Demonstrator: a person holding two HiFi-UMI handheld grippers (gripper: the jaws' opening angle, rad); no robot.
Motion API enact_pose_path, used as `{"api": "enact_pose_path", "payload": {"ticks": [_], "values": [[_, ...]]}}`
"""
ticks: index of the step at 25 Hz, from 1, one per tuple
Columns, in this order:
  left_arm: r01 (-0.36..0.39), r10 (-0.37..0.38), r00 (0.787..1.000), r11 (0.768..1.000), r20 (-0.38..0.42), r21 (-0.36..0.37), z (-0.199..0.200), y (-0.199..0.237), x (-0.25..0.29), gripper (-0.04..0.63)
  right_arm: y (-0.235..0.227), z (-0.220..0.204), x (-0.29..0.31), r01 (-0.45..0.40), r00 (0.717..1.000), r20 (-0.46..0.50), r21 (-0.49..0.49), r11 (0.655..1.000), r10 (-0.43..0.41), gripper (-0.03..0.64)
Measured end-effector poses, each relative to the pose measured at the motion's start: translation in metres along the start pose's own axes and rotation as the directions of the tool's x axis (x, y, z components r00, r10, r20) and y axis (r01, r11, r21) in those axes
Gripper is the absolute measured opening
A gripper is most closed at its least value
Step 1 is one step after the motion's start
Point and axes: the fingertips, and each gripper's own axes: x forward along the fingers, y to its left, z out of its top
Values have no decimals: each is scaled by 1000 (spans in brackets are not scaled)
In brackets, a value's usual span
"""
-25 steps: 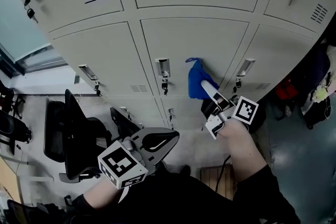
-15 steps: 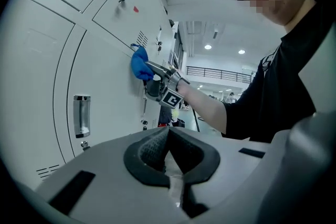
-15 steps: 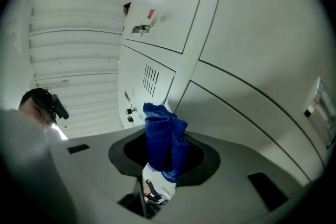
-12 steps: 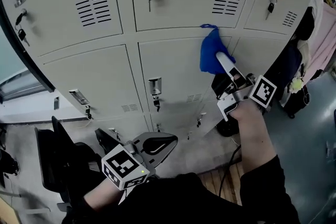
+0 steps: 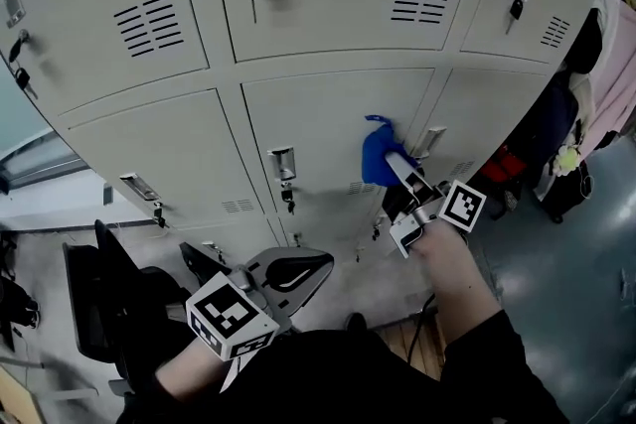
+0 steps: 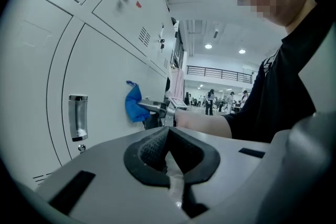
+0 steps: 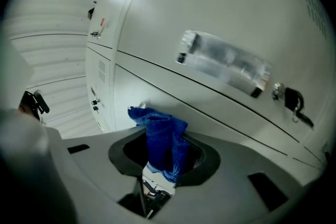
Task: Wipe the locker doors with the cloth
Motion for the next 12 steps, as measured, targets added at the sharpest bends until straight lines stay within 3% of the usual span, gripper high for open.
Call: {"api": "enact_pose_path", "payload": {"ticks": [5,12], "values": [[-22,22,1000,1000,-16,-3,3,0,14,8,-54,-37,-18,50,998,-30,144,988,-46,103],[-80,79,996,997,-41,-23,0,14,26,8,-124,-74,-36,153,985,-114,218,964,-130,103]]}}
